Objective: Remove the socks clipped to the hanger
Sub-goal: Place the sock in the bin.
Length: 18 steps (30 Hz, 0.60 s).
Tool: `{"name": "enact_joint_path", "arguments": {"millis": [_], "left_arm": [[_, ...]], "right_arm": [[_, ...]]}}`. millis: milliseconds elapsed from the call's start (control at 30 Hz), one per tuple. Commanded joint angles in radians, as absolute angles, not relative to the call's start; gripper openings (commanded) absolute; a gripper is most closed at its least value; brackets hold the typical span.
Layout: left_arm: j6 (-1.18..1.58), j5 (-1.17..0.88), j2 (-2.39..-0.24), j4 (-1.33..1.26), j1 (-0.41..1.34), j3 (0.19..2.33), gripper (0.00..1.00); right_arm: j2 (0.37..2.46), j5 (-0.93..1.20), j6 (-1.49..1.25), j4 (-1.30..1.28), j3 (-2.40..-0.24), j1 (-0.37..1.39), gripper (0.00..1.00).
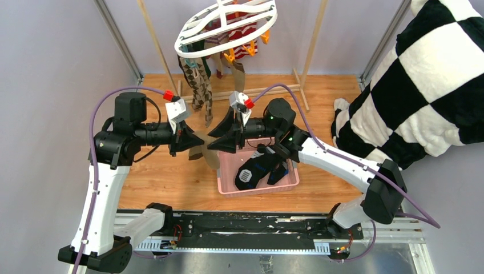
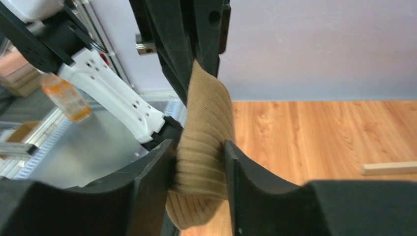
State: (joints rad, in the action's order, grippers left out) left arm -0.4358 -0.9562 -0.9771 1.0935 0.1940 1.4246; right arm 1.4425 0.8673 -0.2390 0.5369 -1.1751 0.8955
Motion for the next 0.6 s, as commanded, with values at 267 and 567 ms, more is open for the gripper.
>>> {"name": "enact_joint_path", "arguments": {"millis": [267, 567], "left_arm": [[-0.434, -0.866, -0.97, 1.09, 0.203, 1.446, 1.0], [-0.383, -0.729, -0.974, 1.09, 0.202, 1.48, 1.0]], "right_arm": [[1.303, 0.672, -0.273, 0.437, -1.061, 0.86, 0.0], [1.327, 0.622, -0.426, 0.406, -0.836, 0.827, 0.0]]}}
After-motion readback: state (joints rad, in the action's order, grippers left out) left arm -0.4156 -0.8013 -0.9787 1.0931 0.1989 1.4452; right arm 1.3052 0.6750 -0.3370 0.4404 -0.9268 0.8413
